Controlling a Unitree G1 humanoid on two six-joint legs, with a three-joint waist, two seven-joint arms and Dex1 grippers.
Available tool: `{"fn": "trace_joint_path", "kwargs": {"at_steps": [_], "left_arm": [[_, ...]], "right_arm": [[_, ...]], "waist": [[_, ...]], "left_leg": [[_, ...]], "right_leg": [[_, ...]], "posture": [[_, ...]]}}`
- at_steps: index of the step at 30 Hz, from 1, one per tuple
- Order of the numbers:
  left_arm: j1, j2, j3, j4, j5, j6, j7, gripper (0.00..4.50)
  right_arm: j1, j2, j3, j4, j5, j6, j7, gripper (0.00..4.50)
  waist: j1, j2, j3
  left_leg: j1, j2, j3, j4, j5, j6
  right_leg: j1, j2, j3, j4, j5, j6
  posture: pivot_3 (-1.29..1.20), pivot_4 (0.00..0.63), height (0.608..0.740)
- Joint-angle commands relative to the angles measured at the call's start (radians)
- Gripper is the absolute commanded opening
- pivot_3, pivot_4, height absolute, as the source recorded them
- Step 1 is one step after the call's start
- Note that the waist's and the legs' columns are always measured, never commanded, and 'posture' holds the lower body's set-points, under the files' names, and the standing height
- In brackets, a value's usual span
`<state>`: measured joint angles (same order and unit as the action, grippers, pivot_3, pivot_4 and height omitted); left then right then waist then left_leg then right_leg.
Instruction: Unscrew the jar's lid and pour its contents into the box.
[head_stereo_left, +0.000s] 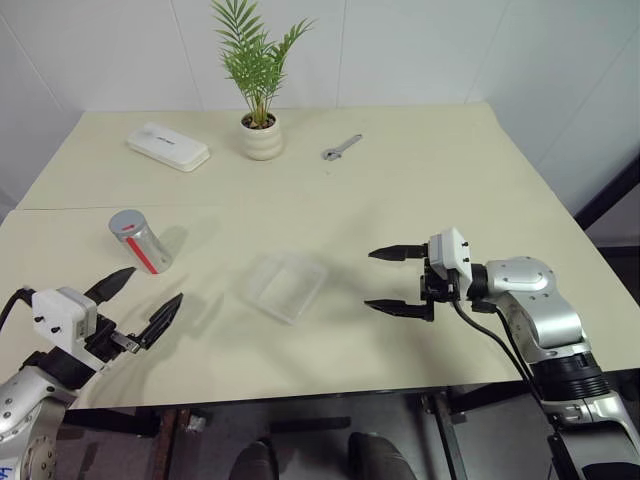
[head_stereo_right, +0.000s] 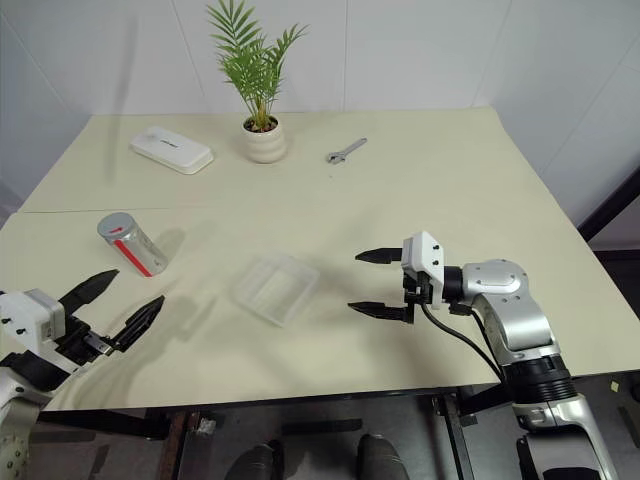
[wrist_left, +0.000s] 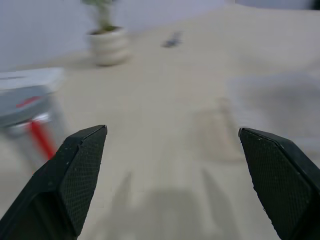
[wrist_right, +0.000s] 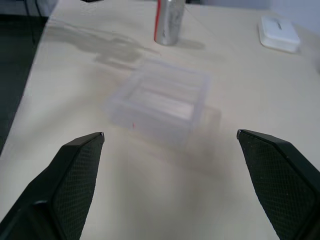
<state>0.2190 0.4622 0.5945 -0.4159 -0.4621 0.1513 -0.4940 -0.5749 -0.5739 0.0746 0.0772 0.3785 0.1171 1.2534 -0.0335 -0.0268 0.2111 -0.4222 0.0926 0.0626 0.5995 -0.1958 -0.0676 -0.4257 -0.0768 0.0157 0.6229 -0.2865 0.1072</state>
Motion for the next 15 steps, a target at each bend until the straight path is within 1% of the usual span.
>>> {"fn": "trace_joint_path", "kwargs": {"at_steps": [1,4,6,9,15], "left_arm": [[0.006,-0.104,0.048,-0.077,0.074,0.005,0.223,4.49],[-0.041,-0.195,0.053,-0.077,0.113,0.016,0.378,4.49],[-0.079,-0.219,0.046,-0.056,0.125,0.026,0.437,4.49],[-0.144,-0.219,-0.001,0.0,0.167,0.026,0.473,4.49],[-0.311,-0.193,-0.09,0.172,0.211,0.006,0.48,4.49]], "right_arm": [[-0.065,0.035,-0.011,-0.015,0.037,0.025,-0.016,4.5],[-0.119,0.083,-0.017,-0.019,0.065,0.08,-0.052,4.5],[-0.142,0.111,-0.013,-0.037,0.075,0.111,-0.078,4.5],[-0.167,0.143,-0.013,-0.057,0.087,0.149,-0.112,4.5],[-0.195,0.212,-0.003,-0.122,0.1,0.205,-0.181,4.5]], "waist": [[0.0,0.0,0.0],[0.0,-0.001,0.0],[0.0,-0.002,-0.001],[0.004,-0.004,-0.003],[0.002,-0.008,-0.005]], "left_leg": [[0.0,0.0,0.0,0.001,0.0,0.0],[0.0,0.0,0.002,0.007,-0.001,0.002],[0.0,0.001,0.002,0.011,-0.001,0.002],[0.0,0.001,0.002,0.013,-0.001,0.002],[-0.001,0.001,0.004,0.013,-0.002,0.0]], "right_leg": [[0.0,0.0,0.0,0.0,0.001,0.001],[0.0,0.0,0.003,0.003,0.001,0.001],[0.001,0.001,0.003,0.004,0.002,-0.001],[0.002,0.002,0.004,0.002,-0.001,-0.012],[0.003,0.003,0.006,-0.003,0.004,-0.012]], "posture": [[0.0,0.15,0.74],[0.0,0.15,0.74],[0.0,0.15,0.74],[0.0,0.15,0.74],[0.0,0.15,0.74]]}}
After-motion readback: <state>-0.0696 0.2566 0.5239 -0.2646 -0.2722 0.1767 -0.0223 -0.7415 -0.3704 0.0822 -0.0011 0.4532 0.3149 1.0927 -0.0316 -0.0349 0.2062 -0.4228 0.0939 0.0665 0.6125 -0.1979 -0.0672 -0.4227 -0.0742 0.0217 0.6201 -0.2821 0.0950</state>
